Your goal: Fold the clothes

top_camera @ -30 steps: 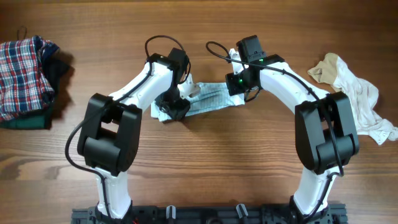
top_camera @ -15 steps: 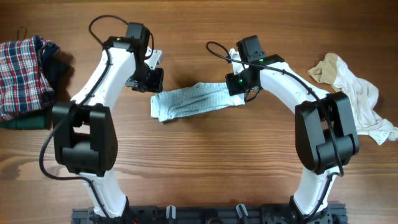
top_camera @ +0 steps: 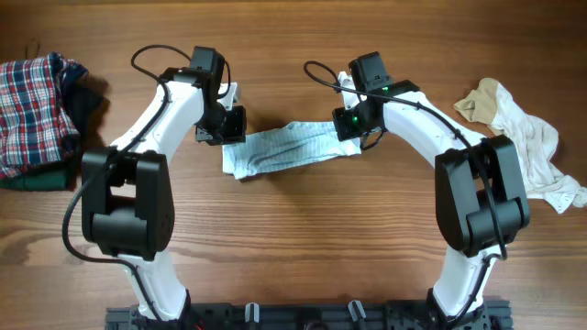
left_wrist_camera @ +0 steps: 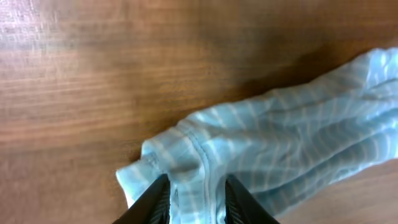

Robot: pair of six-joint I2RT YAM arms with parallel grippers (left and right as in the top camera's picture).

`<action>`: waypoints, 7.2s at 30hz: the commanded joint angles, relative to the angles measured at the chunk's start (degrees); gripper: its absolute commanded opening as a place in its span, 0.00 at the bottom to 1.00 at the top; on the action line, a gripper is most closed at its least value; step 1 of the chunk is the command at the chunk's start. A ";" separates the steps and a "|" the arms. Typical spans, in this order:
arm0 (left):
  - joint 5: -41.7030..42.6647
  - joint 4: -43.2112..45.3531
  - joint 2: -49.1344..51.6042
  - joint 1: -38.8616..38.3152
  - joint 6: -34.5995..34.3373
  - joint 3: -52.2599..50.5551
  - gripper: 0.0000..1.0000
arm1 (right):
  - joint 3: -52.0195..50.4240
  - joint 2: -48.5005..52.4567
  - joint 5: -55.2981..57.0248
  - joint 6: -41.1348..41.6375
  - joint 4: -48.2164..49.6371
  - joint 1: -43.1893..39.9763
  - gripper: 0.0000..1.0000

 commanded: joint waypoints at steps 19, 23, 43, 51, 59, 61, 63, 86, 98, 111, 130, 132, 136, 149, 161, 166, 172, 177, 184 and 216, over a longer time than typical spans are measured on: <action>-3.02 10.54 -1.05 -0.09 -3.26 -6.78 0.04 | 0.76 0.87 -0.15 -0.81 -0.37 -0.20 0.04; -3.19 10.40 -1.18 2.16 -3.06 -5.42 0.04 | 0.76 0.87 -0.13 -0.87 -0.48 -0.20 0.05; -4.74 12.33 -6.93 3.82 -2.95 -0.70 0.47 | 0.76 0.87 -0.13 -0.92 -0.55 -0.20 0.05; -3.65 2.25 -7.34 2.40 -3.08 -0.81 0.36 | 0.76 0.87 -0.15 -0.92 -0.52 -0.20 0.17; -2.73 4.48 -3.26 -0.07 -3.10 -4.55 0.34 | 0.76 0.87 -0.15 -0.76 -0.57 -0.20 0.26; -2.56 4.61 -2.05 -0.20 -3.08 -4.55 0.35 | 0.76 0.87 -0.15 -0.79 -0.57 -0.20 0.27; -2.56 4.63 -0.98 -0.24 -3.08 -4.55 0.34 | 0.76 0.87 -0.15 -0.76 -0.55 -0.20 0.27; -3.02 7.41 2.12 1.16 -3.06 -3.80 0.25 | 0.76 0.87 -0.13 -0.94 -1.03 -0.20 0.27; -8.02 10.95 0.96 2.36 -2.78 -3.50 0.31 | 0.76 0.87 -0.13 -0.96 -1.42 -0.20 0.28; -4.61 7.80 -5.92 2.19 -2.43 2.34 0.67 | 1.81 -8.11 -3.45 -0.57 -0.02 -0.20 0.56; -3.19 8.26 -5.75 2.19 -2.40 -0.31 0.66 | -7.87 -1.36 8.24 17.68 5.77 -0.17 0.69; -3.19 8.26 -5.75 2.19 -2.43 -0.31 0.66 | -7.87 0.48 8.33 17.18 5.49 -0.20 0.65; -3.19 8.22 -5.75 2.19 -2.43 -0.31 0.65 | -7.87 0.52 8.28 17.18 3.74 -0.17 0.43; -3.19 8.04 -5.75 2.19 -2.43 -0.31 0.61 | -6.01 -0.57 11.80 12.48 -2.69 -6.34 0.04; -3.19 8.04 -5.75 2.19 -2.43 -0.31 0.60 | -3.72 -1.51 11.76 8.26 -6.25 -14.75 0.04; -3.19 8.04 -5.75 2.19 -2.43 -0.31 0.58 | -0.83 -3.45 13.64 6.14 -9.49 -15.06 0.04; -3.19 8.04 -5.75 2.19 -2.43 -0.31 0.59 | -1.01 -3.56 13.68 9.55 -9.35 -15.04 0.34; -3.19 8.02 -5.75 2.19 -2.43 -0.31 0.61 | -1.99 -3.54 11.08 15.74 -10.29 -15.04 0.46; -3.19 8.02 -5.75 2.19 -2.43 -0.31 0.62 | -6.38 -3.54 4.81 18.75 -7.39 -15.04 0.39; 11.21 19.10 -5.75 -11.74 -5.86 -0.31 0.18 | -0.87 -13.42 7.58 3.04 -10.54 -15.19 0.04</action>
